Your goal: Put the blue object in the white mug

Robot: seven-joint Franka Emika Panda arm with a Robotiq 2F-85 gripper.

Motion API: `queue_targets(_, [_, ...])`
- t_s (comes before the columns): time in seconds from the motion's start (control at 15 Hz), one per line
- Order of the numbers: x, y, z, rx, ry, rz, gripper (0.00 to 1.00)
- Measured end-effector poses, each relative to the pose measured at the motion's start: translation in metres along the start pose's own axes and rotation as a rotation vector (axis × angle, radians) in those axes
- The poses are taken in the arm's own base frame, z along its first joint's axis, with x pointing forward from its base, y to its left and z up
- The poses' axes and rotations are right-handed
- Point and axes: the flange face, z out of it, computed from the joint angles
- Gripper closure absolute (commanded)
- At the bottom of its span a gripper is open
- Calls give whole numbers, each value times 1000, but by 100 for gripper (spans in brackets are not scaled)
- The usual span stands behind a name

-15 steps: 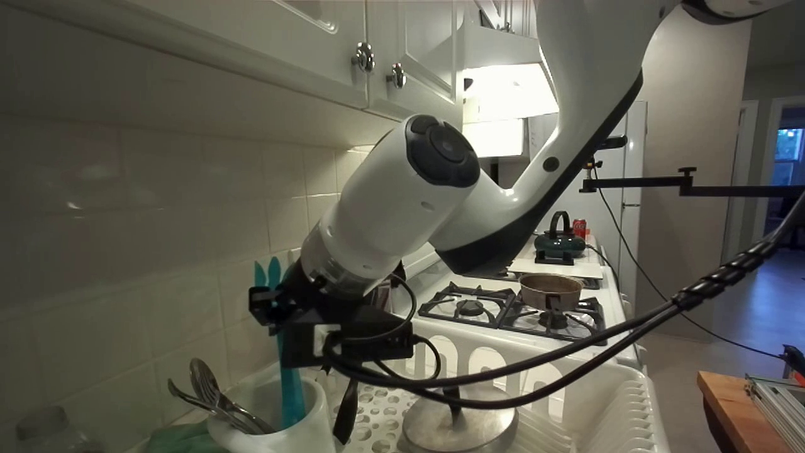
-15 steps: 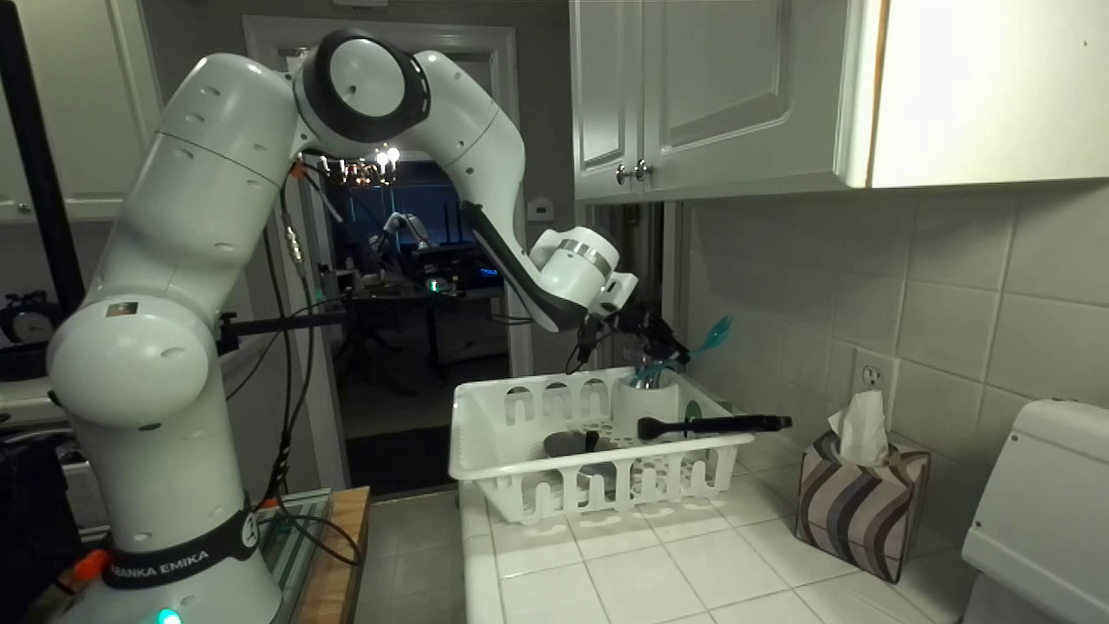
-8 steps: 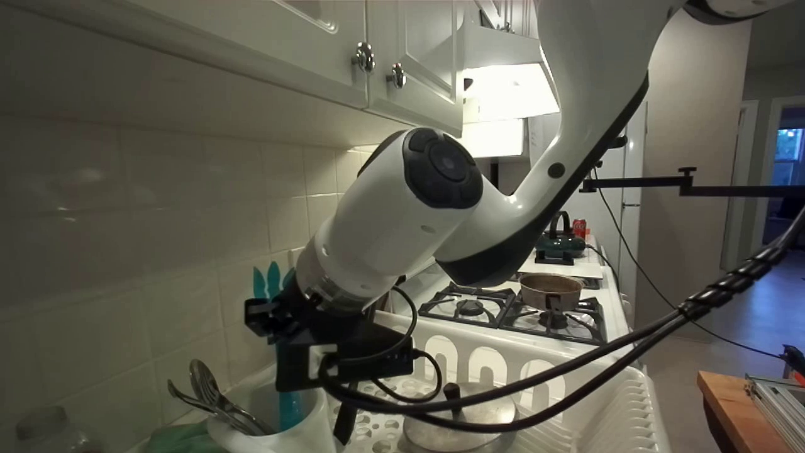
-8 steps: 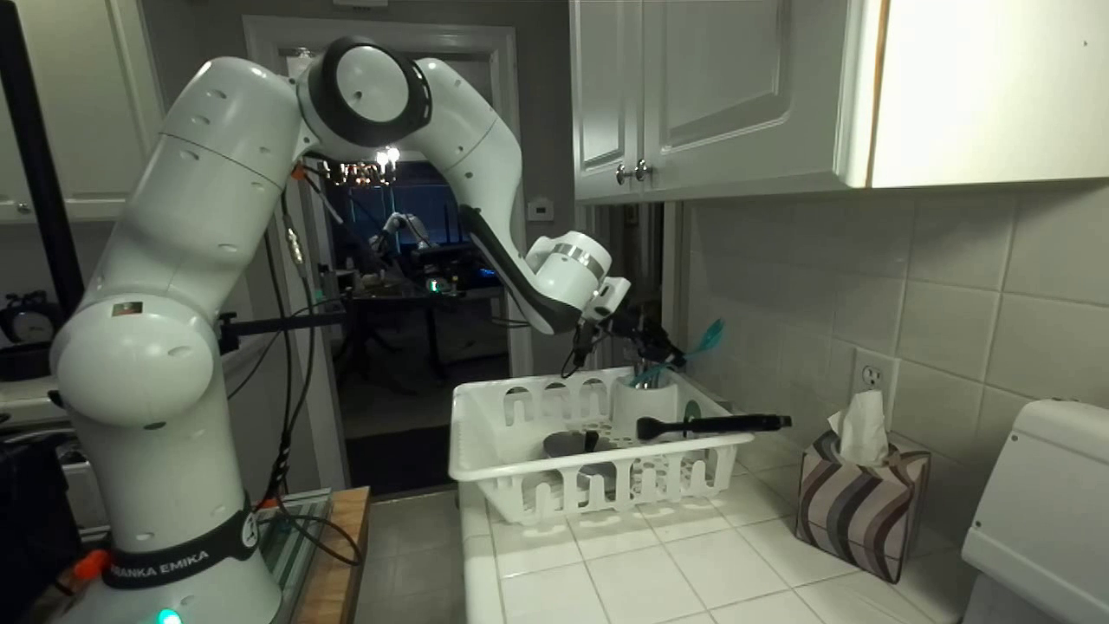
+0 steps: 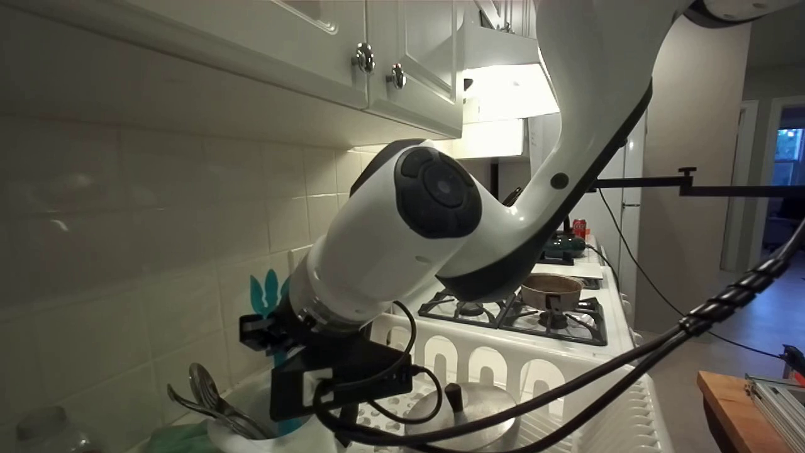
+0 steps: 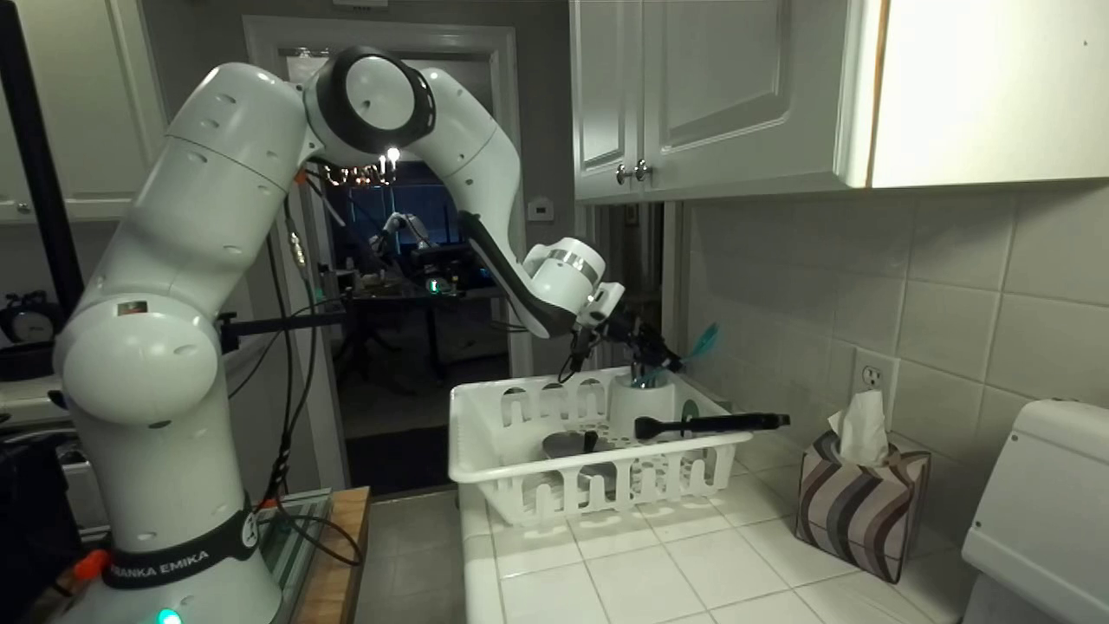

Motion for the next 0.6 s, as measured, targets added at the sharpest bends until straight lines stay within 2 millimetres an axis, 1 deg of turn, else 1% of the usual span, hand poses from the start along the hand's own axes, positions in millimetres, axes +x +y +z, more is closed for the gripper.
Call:
queue_targets(0.33, [-13, -6, 3, -42, 14, 12, 95])
queue_targets(0.6, [-18, -11, 1, -61, 24, 21, 95])
